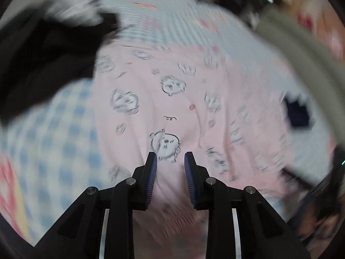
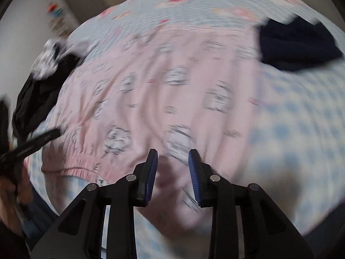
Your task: Fold clothes
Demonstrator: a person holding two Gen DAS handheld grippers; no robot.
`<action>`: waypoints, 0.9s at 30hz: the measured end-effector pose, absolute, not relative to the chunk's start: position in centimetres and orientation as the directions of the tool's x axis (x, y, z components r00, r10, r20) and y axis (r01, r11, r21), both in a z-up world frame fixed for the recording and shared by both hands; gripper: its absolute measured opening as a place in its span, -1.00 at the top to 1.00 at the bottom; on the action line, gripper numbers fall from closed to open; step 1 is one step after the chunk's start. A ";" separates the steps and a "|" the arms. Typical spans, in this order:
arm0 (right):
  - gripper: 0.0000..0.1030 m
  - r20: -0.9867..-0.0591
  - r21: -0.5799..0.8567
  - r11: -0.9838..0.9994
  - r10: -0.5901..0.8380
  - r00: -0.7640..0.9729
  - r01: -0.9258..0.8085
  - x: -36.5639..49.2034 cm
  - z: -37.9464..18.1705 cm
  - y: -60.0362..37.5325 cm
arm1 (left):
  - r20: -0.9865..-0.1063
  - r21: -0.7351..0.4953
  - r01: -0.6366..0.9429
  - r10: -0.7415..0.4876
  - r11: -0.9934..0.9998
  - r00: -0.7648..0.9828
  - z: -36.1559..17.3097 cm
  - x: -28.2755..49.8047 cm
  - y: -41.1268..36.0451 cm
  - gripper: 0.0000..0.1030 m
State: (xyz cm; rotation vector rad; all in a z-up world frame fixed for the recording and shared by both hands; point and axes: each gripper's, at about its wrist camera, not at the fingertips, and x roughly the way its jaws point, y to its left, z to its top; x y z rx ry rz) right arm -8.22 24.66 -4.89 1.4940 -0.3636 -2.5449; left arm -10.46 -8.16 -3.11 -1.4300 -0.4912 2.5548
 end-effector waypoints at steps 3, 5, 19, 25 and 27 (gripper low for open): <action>0.31 -0.818 0.335 -0.942 -0.296 -0.493 0.010 -7.4 -4.7 24.3 | -0.826 -0.319 0.053 0.250 -0.946 -0.506 -4.1 -9.2 -9.0 0.46; 0.31 -0.840 0.270 -0.962 -0.251 -0.481 0.032 -6.9 -5.1 23.7 | -0.841 -0.299 0.099 0.214 -0.949 -0.496 -4.6 -8.4 -10.1 0.46; 0.42 -0.860 0.262 -0.965 -0.227 -0.456 -0.013 -5.3 -6.1 23.9 | -0.886 -0.261 0.145 0.177 -0.954 -0.429 -5.8 -6.1 -10.5 0.46; 0.21 -0.842 0.283 -0.957 -0.220 -0.492 -0.057 -3.6 -4.6 26.3 | -0.780 -0.513 0.179 0.369 -0.839 -0.505 -4.8 -4.9 -13.1 0.46; 0.13 -0.836 0.327 -0.942 -0.247 -0.491 -0.082 -3.8 -5.0 27.0 | -0.779 -0.544 0.227 0.386 -0.808 -0.494 -5.9 -5.3 -13.8 0.43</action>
